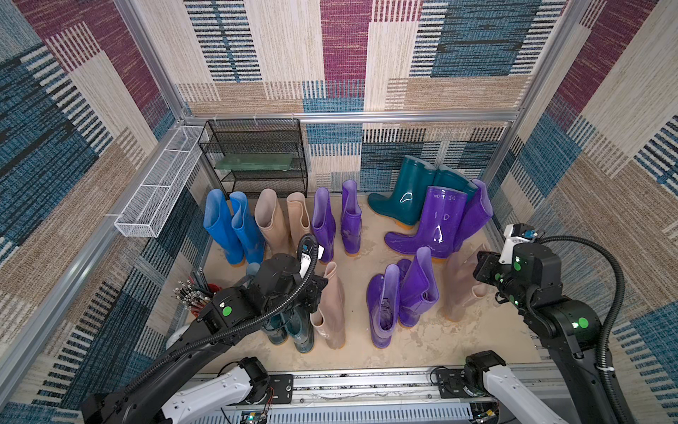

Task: Match and arrange rain boots in pairs
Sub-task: Pair a pair of rain boots at the center of the board.

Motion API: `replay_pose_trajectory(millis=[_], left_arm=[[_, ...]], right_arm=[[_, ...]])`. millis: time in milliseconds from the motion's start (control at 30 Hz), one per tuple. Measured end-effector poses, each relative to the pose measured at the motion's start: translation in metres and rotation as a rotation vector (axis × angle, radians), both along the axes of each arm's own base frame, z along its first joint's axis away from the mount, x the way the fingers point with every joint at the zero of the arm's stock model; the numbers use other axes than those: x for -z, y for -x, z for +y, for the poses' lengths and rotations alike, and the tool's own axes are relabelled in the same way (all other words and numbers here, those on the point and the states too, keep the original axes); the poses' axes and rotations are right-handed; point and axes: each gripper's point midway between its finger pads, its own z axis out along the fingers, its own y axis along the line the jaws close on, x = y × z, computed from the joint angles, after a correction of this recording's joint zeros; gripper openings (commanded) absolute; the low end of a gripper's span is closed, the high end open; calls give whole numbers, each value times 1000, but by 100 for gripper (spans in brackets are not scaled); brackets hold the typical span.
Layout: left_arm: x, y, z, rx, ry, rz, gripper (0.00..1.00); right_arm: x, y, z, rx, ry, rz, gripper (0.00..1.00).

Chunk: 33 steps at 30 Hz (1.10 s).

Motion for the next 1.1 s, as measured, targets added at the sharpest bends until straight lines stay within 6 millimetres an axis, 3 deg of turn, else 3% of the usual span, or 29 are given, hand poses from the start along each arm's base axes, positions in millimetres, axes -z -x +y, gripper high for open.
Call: replay_pose_trajectory(millis=[200,400,533,700,900,1100], left_arm=[[13,-4,4,-31,-15,1,0],[11,-9,10,-69,-25,-20,0],[8,-13,15,-102,-34,-43,0],[0,-18,21,-138,-39,-73,0],[-2,-23,26,-170,-60,-90,0],[8,-28,31,-198,-77,-83,0]], right_arm=[[-46,-14,11,-61,-1,-76,0],[-106,-50,34,-135,-9,-185,0],[-137,-83,63,-218,-33,-264,0],[-156,-111,107,-319,-59,-300,0],[-190,-119,158,-431,-78,-371,0],[-206,-110,200,-519,-105,-409,0]])
